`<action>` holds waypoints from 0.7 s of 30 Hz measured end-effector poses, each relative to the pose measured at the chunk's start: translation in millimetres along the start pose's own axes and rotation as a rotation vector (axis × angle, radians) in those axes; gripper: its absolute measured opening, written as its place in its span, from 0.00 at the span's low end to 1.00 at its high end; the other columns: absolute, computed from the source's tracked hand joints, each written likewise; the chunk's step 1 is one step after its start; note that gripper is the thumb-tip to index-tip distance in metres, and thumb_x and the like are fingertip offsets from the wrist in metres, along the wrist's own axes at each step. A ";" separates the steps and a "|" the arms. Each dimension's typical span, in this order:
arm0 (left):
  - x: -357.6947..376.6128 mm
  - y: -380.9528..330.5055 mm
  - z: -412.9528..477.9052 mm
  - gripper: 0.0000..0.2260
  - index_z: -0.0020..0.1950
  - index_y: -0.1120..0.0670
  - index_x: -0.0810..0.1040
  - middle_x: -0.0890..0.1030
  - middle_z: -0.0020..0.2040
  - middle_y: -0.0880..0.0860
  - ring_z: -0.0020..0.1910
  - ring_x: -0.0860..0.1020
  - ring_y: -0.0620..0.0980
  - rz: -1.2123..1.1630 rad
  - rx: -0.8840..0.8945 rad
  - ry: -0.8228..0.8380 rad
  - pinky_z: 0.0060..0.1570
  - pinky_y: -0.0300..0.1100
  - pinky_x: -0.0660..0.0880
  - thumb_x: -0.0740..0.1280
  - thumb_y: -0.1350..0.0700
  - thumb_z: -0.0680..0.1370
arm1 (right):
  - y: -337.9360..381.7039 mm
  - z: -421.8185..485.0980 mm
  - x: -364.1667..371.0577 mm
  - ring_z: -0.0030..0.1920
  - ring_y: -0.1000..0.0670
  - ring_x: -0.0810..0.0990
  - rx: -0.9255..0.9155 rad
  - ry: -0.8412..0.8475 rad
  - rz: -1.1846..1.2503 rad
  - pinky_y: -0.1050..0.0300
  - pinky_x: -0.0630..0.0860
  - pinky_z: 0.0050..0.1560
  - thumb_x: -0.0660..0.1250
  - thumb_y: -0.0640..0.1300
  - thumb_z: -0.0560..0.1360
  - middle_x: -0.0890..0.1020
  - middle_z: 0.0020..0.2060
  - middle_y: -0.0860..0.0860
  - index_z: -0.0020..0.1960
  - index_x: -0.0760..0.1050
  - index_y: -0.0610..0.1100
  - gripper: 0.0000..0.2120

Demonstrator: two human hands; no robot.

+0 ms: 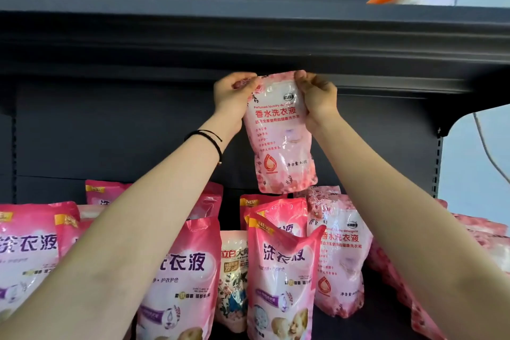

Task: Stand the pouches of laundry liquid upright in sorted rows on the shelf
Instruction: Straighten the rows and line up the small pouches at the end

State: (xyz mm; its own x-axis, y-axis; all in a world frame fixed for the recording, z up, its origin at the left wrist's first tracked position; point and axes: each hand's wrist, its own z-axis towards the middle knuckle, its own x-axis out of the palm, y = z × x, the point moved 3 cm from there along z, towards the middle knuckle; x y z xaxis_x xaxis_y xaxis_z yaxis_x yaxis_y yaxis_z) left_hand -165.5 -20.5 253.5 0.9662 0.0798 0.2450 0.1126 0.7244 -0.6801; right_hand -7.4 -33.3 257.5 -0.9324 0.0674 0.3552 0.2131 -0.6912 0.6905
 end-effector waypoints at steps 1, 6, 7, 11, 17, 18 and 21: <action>0.9 -2.5 -7.1 0.08 0.52 0.57 0.80 0.80 0.45 0.49 0.46 0.80 0.48 -0.080 -0.017 -0.009 0.46 0.41 0.80 0.71 0.62 0.74 | 5.7 -7.9 -1.9 0.37 0.50 0.82 -0.004 -0.017 -0.008 0.52 0.82 0.45 0.67 0.42 0.77 0.81 0.35 0.48 0.39 0.75 0.43 0.09; 9.6 -13.2 -46.5 0.11 0.53 0.58 0.78 0.81 0.48 0.55 0.41 0.82 0.50 -0.392 -0.171 0.067 0.42 0.43 0.82 0.74 0.62 0.72 | 24.0 -47.2 -24.7 0.35 0.52 0.82 0.009 -0.084 0.069 0.53 0.83 0.43 0.67 0.41 0.77 0.81 0.36 0.48 0.41 0.75 0.42 0.07; 11.9 -14.8 -55.1 0.11 0.52 0.58 0.78 0.82 0.47 0.56 0.42 0.82 0.50 -0.407 -0.200 0.088 0.42 0.44 0.82 0.74 0.61 0.72 | 26.9 -55.8 -30.5 0.34 0.52 0.82 0.010 -0.095 0.077 0.54 0.83 0.42 0.67 0.41 0.77 0.81 0.35 0.49 0.41 0.75 0.42 0.07; 22.6 -24.4 -98.2 0.10 0.52 0.57 0.80 0.85 0.47 0.53 0.45 0.84 0.50 -0.320 -0.256 0.234 0.45 0.44 0.81 0.72 0.54 0.74 | 39.7 -86.1 -55.4 0.32 0.53 0.79 -0.028 -0.162 0.096 0.54 0.82 0.42 0.65 0.41 0.79 0.80 0.33 0.49 0.40 0.75 0.42 0.08; 40.7 -25.1 -188.2 0.17 0.59 0.53 0.76 0.84 0.52 0.50 0.50 0.83 0.48 -0.213 -0.258 0.424 0.51 0.46 0.80 0.73 0.53 0.72 | 75.0 -122.9 -92.7 0.32 0.53 0.80 -0.077 -0.228 0.093 0.55 0.81 0.39 0.65 0.42 0.79 0.80 0.31 0.50 0.40 0.76 0.43 0.09; 42.9 -22.3 -204.5 0.19 0.60 0.52 0.76 0.84 0.53 0.50 0.50 0.83 0.48 -0.214 -0.253 0.420 0.51 0.47 0.80 0.73 0.52 0.71 | 77.7 -131.1 -99.6 0.32 0.53 0.79 -0.076 -0.226 0.074 0.55 0.81 0.38 0.65 0.43 0.79 0.80 0.31 0.50 0.39 0.75 0.43 0.10; 50.5 -11.4 -244.3 0.17 0.60 0.53 0.75 0.84 0.52 0.49 0.49 0.83 0.47 -0.250 -0.227 0.358 0.48 0.45 0.81 0.72 0.53 0.73 | 74.7 -156.5 -123.5 0.28 0.54 0.76 -0.049 -0.214 0.039 0.59 0.77 0.31 0.65 0.45 0.79 0.77 0.29 0.51 0.40 0.74 0.43 0.10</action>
State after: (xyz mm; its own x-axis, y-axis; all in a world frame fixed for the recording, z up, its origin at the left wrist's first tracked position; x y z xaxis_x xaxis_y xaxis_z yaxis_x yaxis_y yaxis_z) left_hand -61.3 -192.0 104.9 0.9175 -0.3469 0.1945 0.3608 0.5205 -0.7739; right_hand 78.0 -205.8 166.6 -0.8393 0.1874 0.5104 0.2286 -0.7301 0.6439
